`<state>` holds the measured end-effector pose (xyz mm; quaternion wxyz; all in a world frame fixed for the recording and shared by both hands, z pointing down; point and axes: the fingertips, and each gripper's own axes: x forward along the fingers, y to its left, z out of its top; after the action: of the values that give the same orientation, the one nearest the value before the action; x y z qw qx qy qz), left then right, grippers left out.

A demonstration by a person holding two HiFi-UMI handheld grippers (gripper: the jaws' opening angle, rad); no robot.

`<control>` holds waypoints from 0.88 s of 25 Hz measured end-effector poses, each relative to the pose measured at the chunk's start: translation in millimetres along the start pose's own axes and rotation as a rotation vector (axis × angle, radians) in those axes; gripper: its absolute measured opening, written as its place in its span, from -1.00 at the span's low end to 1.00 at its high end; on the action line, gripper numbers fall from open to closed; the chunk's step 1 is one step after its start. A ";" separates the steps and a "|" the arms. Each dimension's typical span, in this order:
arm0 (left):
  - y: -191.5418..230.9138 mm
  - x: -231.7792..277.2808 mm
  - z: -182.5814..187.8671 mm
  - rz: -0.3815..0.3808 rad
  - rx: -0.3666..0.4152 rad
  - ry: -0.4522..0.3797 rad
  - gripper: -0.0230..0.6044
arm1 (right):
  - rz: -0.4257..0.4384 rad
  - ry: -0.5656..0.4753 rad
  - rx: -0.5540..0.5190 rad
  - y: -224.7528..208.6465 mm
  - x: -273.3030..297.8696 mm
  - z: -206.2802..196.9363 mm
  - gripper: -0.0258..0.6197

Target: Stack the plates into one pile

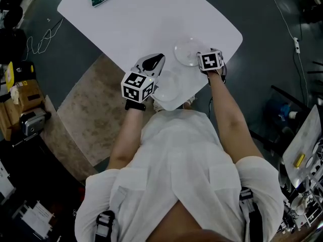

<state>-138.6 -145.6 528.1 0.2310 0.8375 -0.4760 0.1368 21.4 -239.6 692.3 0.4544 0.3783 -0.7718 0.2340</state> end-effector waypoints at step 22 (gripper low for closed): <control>-56.5 44.2 6.8 -0.178 0.073 0.038 -0.85 | -0.168 0.025 0.258 -54.8 -55.4 -99.6 -0.03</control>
<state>-67.4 -156.7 527.6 0.2205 0.8817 -0.3897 0.1487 134.0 -181.9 692.2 0.4293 0.4938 -0.6953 0.2973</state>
